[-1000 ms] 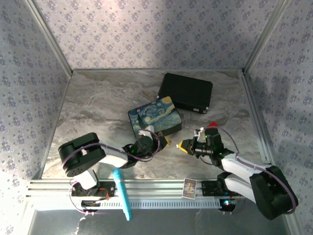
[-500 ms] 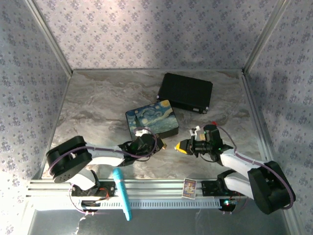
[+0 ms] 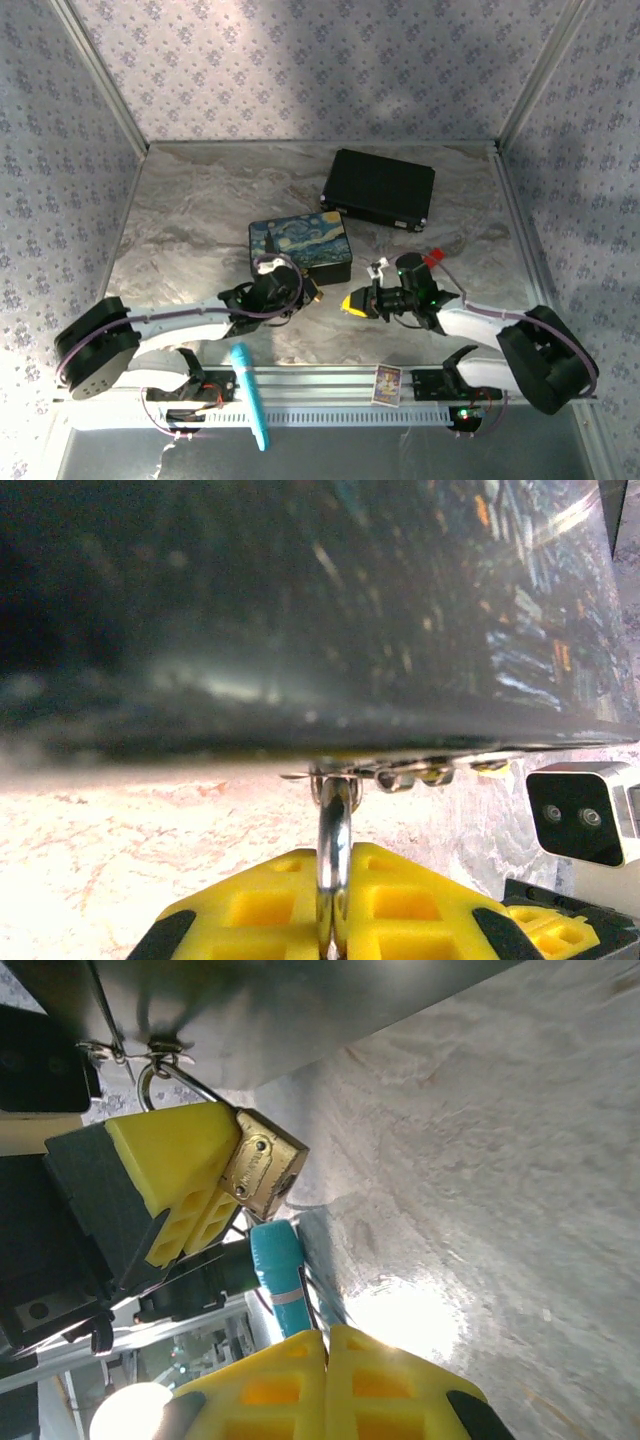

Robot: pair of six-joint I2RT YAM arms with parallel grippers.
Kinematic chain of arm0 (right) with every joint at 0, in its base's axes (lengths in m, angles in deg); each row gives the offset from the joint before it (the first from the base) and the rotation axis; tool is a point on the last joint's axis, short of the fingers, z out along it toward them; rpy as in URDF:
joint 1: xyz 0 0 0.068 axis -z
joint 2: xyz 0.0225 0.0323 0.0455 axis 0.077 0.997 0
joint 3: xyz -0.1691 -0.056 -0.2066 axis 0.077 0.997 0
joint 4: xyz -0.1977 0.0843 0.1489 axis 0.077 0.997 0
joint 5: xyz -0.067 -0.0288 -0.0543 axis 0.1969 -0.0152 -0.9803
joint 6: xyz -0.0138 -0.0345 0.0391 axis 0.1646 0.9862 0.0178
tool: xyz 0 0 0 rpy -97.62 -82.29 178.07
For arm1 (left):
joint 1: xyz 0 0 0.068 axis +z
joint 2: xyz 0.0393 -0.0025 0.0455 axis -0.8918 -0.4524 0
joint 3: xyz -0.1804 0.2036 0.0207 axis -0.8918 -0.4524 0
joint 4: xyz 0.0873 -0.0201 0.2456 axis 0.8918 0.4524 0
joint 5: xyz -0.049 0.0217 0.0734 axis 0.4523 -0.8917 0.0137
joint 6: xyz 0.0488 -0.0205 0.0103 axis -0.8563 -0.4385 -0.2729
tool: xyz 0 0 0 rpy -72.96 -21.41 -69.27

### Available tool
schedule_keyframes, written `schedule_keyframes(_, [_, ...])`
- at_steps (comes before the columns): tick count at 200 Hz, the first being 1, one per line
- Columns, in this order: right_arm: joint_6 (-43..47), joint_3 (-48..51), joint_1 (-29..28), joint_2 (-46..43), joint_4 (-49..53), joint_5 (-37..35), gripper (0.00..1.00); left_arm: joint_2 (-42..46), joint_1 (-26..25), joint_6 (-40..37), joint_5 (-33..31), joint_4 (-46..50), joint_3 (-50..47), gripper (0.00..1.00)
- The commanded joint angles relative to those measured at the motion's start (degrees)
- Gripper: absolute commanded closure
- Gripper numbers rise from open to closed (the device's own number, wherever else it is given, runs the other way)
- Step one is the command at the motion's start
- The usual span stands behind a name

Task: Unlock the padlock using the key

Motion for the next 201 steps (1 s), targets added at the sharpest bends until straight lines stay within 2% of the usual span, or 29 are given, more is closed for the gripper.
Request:
schedule_keyframes(1, [-5.0, -1.27, -2.46, 3.14, -8.62, -2.41, 1.0, 2.77, 0.16, 0.21, -0.01, -1.03, 0.59, 1.0])
schedule_keyframes(24, [-6.89, -1.4, -3.39, 6.25, -13.58, -3.16, 1.0, 4.31, 0.25, 0.62, -0.39, -1.15, -0.05, 1.0])
schedule_keyframes(57, [-8.06, -1.23, -3.44, 6.83, -17.22, -3.86, 1.0, 4.54, 0.42, 3.85, 0.69, -7.48, -3.36, 1.0])
schedule_keyframes(201, [-7.88, -1.69, -5.37, 9.42, -17.65, -4.66, 1.0, 7.69, 0.69, 5.47, -0.46, -7.44, -3.96, 1.0])
